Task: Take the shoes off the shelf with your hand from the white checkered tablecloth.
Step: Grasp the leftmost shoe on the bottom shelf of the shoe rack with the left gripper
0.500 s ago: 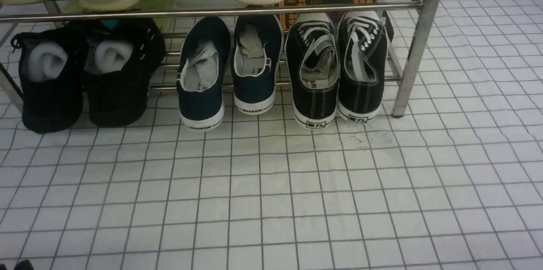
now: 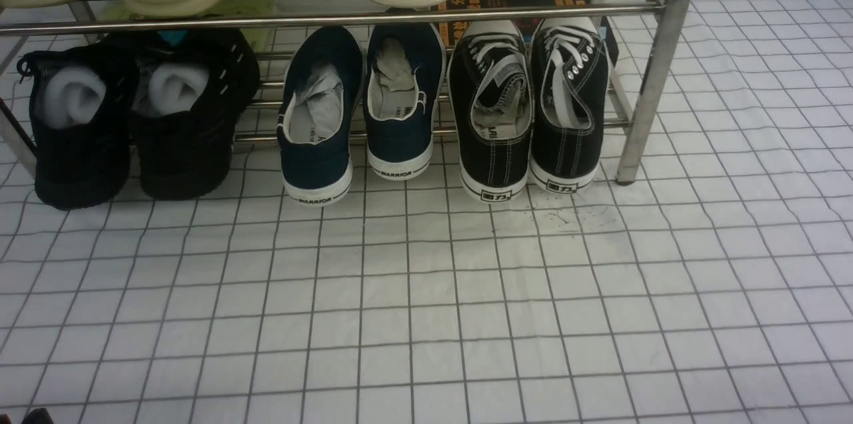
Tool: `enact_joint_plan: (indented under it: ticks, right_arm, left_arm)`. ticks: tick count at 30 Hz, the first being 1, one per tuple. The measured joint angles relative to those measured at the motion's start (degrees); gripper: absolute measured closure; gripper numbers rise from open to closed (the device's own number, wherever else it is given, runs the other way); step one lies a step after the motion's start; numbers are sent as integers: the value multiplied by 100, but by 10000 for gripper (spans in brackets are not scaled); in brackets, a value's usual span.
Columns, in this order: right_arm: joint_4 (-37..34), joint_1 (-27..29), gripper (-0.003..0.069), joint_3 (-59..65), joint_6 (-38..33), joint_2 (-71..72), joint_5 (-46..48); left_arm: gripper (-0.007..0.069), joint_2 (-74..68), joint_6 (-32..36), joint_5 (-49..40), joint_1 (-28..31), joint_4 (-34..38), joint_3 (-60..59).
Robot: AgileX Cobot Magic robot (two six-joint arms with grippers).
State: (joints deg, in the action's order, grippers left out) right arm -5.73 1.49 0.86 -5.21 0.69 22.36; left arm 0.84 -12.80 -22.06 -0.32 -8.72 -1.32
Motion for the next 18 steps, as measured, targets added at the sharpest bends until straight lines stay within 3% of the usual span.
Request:
enact_joint_plan:
  ticks: [14,18]
  right_arm:
    - [0,0,420,0,0,0,0]
    - [0,0,420,0,0,0,0]
  left_arm:
    - [384,0,0,0,0,0,0]
    - [384,0,-232,6,0,326,0]
